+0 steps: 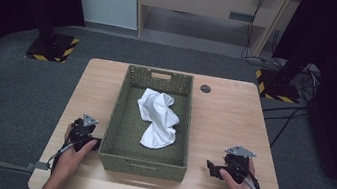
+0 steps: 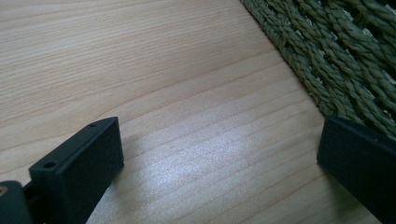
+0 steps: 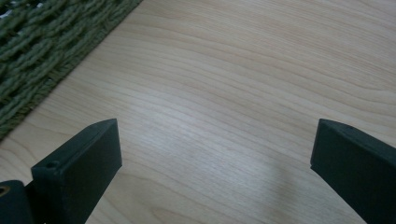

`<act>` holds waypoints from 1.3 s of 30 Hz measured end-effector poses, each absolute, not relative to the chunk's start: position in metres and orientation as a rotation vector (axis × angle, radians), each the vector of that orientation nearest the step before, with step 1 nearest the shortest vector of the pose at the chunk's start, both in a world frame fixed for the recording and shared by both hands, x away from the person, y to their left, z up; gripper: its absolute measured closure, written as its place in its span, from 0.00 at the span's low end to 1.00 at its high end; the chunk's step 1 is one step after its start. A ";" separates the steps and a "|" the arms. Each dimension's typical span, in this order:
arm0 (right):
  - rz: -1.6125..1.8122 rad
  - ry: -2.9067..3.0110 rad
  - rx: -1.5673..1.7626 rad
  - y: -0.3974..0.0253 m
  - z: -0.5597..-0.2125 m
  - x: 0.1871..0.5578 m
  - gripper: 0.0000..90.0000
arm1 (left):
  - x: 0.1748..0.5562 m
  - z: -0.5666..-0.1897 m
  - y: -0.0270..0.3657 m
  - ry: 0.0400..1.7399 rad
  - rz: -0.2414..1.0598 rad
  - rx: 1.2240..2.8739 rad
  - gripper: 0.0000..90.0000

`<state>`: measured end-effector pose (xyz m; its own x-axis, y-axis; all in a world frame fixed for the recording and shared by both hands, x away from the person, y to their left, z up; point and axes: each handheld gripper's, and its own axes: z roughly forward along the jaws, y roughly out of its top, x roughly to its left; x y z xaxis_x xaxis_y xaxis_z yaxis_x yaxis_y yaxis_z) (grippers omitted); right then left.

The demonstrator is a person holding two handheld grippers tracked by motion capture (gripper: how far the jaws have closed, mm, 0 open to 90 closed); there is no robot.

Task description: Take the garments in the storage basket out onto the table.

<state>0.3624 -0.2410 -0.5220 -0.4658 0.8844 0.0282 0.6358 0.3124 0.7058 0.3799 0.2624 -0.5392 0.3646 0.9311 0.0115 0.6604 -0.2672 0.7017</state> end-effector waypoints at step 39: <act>0.908 2.210 1.224 -0.232 -0.424 0.381 0.03 | 0.376 -0.539 0.264 1.355 0.569 2.033 0.00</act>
